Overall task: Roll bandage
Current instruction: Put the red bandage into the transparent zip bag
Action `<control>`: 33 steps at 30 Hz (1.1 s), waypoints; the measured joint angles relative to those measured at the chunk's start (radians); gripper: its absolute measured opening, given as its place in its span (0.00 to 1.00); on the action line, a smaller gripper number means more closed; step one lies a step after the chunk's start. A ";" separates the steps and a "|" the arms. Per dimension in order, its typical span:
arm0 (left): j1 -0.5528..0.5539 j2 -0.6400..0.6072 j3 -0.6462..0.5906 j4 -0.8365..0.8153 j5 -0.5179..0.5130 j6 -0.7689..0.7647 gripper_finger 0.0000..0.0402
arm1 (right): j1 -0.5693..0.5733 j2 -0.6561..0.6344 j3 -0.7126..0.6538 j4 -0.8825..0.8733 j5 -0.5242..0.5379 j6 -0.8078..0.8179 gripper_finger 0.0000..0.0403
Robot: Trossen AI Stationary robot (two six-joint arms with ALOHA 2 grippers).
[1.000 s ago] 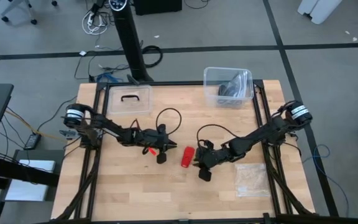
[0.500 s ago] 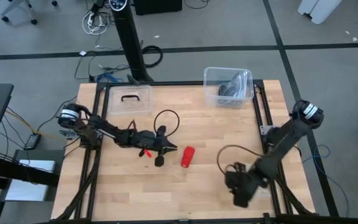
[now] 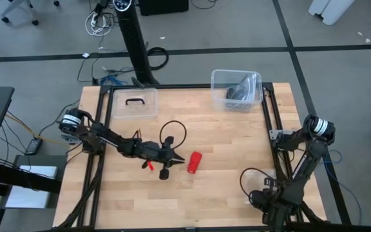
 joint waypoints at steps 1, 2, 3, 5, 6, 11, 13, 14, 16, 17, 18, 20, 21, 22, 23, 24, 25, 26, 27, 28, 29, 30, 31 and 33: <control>-0.006 0.000 0.000 0.000 -0.015 0.000 0.13 | 0.003 0.010 0.000 -0.002 -0.003 -0.001 0.31; -0.011 0.000 0.000 -0.001 -0.029 0.000 0.13 | 0.004 0.015 0.000 -0.008 -0.002 -0.002 0.30; -0.018 0.000 0.000 -0.002 -0.040 0.000 0.13 | 0.004 0.019 0.000 -0.017 0.000 -0.004 0.30; -0.030 0.000 0.000 -0.002 -0.054 -0.004 0.13 | 0.004 0.031 0.000 -0.039 0.004 -0.004 0.27; -0.035 0.000 0.000 -0.001 -0.061 -0.005 0.13 | 0.004 0.036 0.000 -0.057 0.008 -0.003 0.25; -0.061 0.000 0.000 -0.002 -0.088 -0.012 0.13 | 0.002 0.049 -0.002 -0.061 0.060 -0.011 0.08; -0.068 0.000 0.000 -0.001 -0.096 -0.007 0.13 | -0.003 0.049 -0.002 -0.040 0.081 -0.024 0.02; -0.071 0.000 0.000 0.003 -0.098 -0.003 0.13 | -0.005 0.049 -0.002 -0.027 0.086 -0.027 0.02; -0.072 0.000 0.000 0.017 -0.101 -0.002 0.13 | -0.018 0.047 -0.002 -0.015 0.101 -0.026 0.02; -0.072 0.000 0.000 0.030 -0.101 0.000 0.13 | -0.023 0.044 -0.002 -0.011 0.109 -0.025 0.02; -0.073 0.000 0.000 0.046 -0.101 0.007 0.13 | -0.030 0.042 -0.002 -0.003 0.116 -0.026 0.01; -0.076 -0.001 0.000 0.078 -0.095 0.023 0.13 | -0.045 0.042 -0.002 0.021 0.134 -0.026 0.01; -0.077 -0.007 0.000 0.077 -0.080 0.025 0.13 | -0.055 0.040 0.001 0.030 0.147 -0.029 0.01; -0.077 -0.021 0.000 0.069 -0.056 0.027 0.13 | -0.067 0.038 0.008 0.033 0.158 -0.034 0.01; -0.077 -0.037 0.000 0.067 -0.026 0.029 0.13 | -0.079 0.037 0.022 0.039 0.171 -0.045 0.01; -0.077 -0.055 0.000 0.068 0.010 0.038 0.13 | -0.087 0.036 0.036 0.053 0.189 -0.056 0.00; -0.076 -0.074 0.000 0.064 0.046 0.053 0.13 | -0.096 0.036 0.056 0.061 0.217 -0.069 0.00; -0.076 -0.098 0.000 0.050 0.077 0.063 0.13 | -0.105 0.036 0.077 0.059 0.246 -0.084 0.00; -0.077 -0.124 0.000 0.027 0.103 0.082 0.13 | -0.116 0.036 0.102 0.057 0.269 -0.103 0.00; -0.077 -0.153 0.000 0.007 0.119 0.102 0.12 | -0.125 0.036 0.129 0.058 0.291 -0.119 0.00; -0.078 -0.184 0.000 -0.020 0.134 0.122 0.12 | -0.135 0.036 0.155 0.059 0.314 -0.134 0.00; -0.078 -0.216 0.000 -0.051 0.146 0.143 0.11 | -0.148 0.036 0.181 0.059 0.334 -0.151 0.00; -0.078 -0.245 0.001 -0.073 0.151 0.161 0.11 | -0.160 0.036 0.208 0.057 0.357 -0.172 0.00; -0.078 -0.292 0.001 -0.118 0.152 0.193 0.11 | -0.188 0.036 0.259 0.057 0.410 -0.225 0.00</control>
